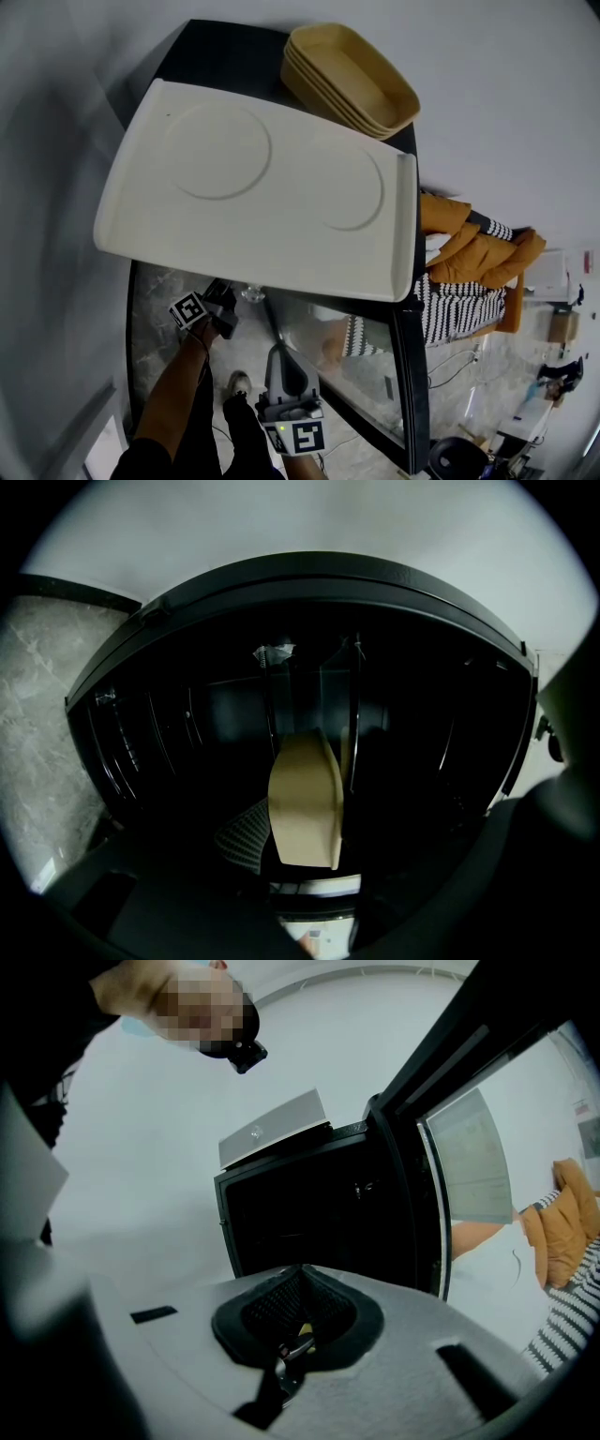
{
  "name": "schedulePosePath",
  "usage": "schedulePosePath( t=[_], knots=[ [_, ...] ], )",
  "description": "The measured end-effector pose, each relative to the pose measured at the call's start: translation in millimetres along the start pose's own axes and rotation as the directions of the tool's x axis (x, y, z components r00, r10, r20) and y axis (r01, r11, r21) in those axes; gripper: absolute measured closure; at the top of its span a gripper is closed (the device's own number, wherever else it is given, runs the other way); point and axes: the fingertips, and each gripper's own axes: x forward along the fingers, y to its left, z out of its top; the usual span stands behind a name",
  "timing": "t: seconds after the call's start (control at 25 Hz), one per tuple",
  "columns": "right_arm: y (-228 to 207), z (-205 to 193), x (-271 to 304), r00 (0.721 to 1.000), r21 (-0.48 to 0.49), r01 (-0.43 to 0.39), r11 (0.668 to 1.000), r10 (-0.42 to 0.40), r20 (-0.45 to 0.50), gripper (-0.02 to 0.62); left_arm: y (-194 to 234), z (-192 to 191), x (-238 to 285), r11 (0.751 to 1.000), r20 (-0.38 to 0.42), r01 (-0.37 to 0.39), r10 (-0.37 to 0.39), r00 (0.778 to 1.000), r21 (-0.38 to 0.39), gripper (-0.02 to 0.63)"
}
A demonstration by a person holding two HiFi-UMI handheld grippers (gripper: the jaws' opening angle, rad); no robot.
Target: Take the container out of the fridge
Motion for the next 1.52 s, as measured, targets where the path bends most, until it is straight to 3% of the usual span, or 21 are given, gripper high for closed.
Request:
schedulePosePath(
  t=[0.32,0.52,0.68,0.92,1.52],
  knots=[
    [-1,-1,-9,1.0,-0.015,0.008,1.0,-0.008,-0.011,0.595,-2,-4,-10,1.0,-0.002,-0.011,0.011,1.0,-0.026,0.389],
    [0,0,-14,1.0,-0.013,0.004,1.0,-0.004,0.002,0.595,1,-5,-14,0.999,-0.009,0.022,-0.022,1.0,0.039,0.39],
    [2,0,-19,1.0,0.0,0.007,1.0,-0.007,0.008,0.595,0,-10,-22,1.0,-0.001,-0.006,0.006,1.0,-0.014,0.39],
    [5,-1,-28,1.0,-0.005,0.012,1.0,-0.012,0.011,0.595,1,-15,-31,0.999,0.003,0.0,0.0,1.0,-0.035,0.391],
    [4,-6,-40,1.0,0.001,0.027,1.0,-0.027,-0.006,0.595,6,-23,-60,0.999,0.016,0.006,-0.006,1.0,-0.032,0.393]
  ],
)
